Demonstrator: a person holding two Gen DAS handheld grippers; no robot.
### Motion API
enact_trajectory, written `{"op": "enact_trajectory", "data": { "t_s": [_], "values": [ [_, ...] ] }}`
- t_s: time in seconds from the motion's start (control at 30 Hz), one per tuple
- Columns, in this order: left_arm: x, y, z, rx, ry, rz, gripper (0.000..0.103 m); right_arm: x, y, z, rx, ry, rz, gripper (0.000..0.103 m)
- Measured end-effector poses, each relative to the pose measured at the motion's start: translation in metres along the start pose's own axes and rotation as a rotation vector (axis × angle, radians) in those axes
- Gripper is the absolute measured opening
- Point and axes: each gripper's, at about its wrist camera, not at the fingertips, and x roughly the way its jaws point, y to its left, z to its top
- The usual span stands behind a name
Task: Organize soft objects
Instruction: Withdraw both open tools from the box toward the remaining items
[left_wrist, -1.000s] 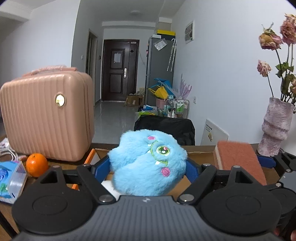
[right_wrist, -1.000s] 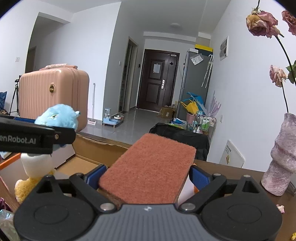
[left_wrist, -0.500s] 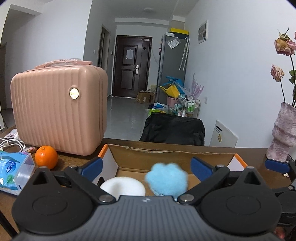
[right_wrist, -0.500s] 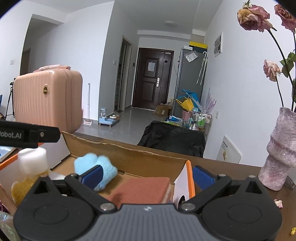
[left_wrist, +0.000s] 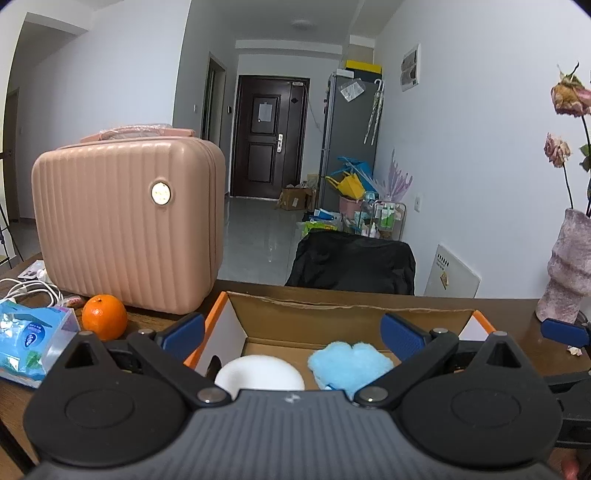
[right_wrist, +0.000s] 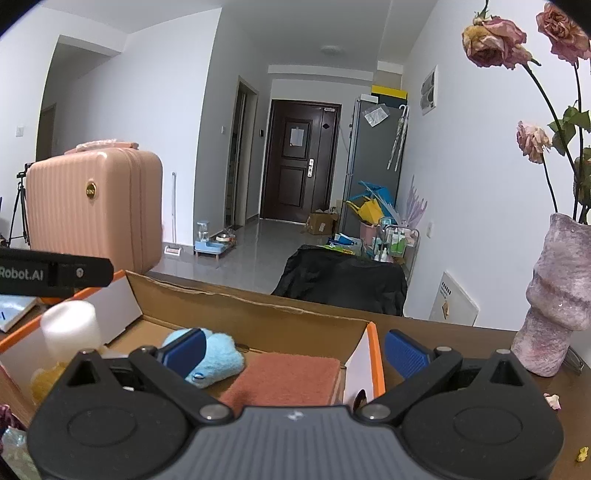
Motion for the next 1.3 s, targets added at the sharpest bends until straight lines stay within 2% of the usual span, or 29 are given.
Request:
{"op": "enact_trajectory", "data": {
  "t_s": [0.2, 0.57, 0.93, 1.3],
  "values": [
    [-0.014, 0.003, 0.002, -0.008, -0.029, -0.002, 0.103, -0.013, 0.000, -0.001, 0.007, -0.016, 0.010, 0.103],
    [-0.039, 0.013, -0.009, -0.017, -0.036, -0.007, 0.103, -0.045, 0.003, -0.011, 0.025, -0.044, 0.027, 0.103],
    [-0.077, 0.026, -0.026, 0.005, -0.027, -0.025, 0.103, -0.090, 0.011, -0.031, 0.002, -0.077, 0.055, 0.103],
    [-0.102, 0.044, -0.051, 0.025, 0.030, -0.048, 0.103, -0.127, 0.019, -0.055, 0.004, -0.074, 0.096, 0.103]
  ]
}}
